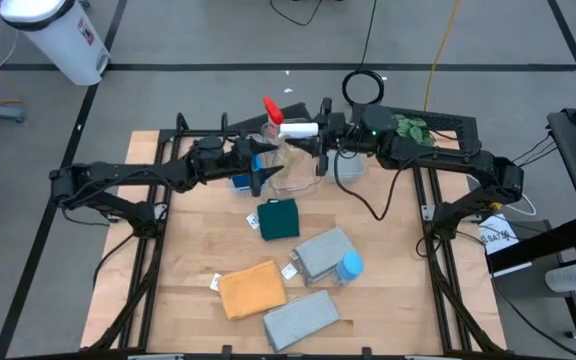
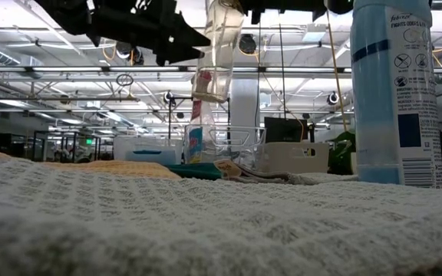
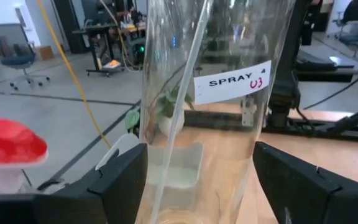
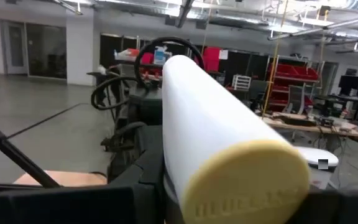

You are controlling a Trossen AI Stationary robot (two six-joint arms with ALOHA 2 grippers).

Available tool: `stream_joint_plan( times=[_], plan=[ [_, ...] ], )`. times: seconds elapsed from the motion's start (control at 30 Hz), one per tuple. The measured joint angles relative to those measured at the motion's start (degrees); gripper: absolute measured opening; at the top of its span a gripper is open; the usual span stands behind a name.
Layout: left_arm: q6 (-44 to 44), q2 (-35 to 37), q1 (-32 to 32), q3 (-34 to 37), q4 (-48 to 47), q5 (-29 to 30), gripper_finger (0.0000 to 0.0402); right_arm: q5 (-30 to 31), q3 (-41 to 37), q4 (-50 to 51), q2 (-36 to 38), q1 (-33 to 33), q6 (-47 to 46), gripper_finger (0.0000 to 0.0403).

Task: Pick & Place Kitchen Items
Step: Put the white spray bottle into the transparent bin

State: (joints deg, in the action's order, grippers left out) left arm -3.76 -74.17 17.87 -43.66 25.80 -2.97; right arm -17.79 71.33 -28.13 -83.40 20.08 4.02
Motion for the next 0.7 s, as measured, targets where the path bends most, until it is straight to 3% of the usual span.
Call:
stream_joint_plan(
  times=[0.33, 0.7],
  plan=[
    [-0.2, 2.9, 0.0, 0.0, -4.6, 0.1, 0.0287, 11.6, 0.0, 2.1, 0.0, 4.1, 0.7, 0.0104],
    [-0.5, 3.0, 0.0, 0.0, -6.1, 0.1, 0.0287, 14.8, -0.1, 3.1, -5.4, 9.0, -0.6, 0.0104]
  ],
)
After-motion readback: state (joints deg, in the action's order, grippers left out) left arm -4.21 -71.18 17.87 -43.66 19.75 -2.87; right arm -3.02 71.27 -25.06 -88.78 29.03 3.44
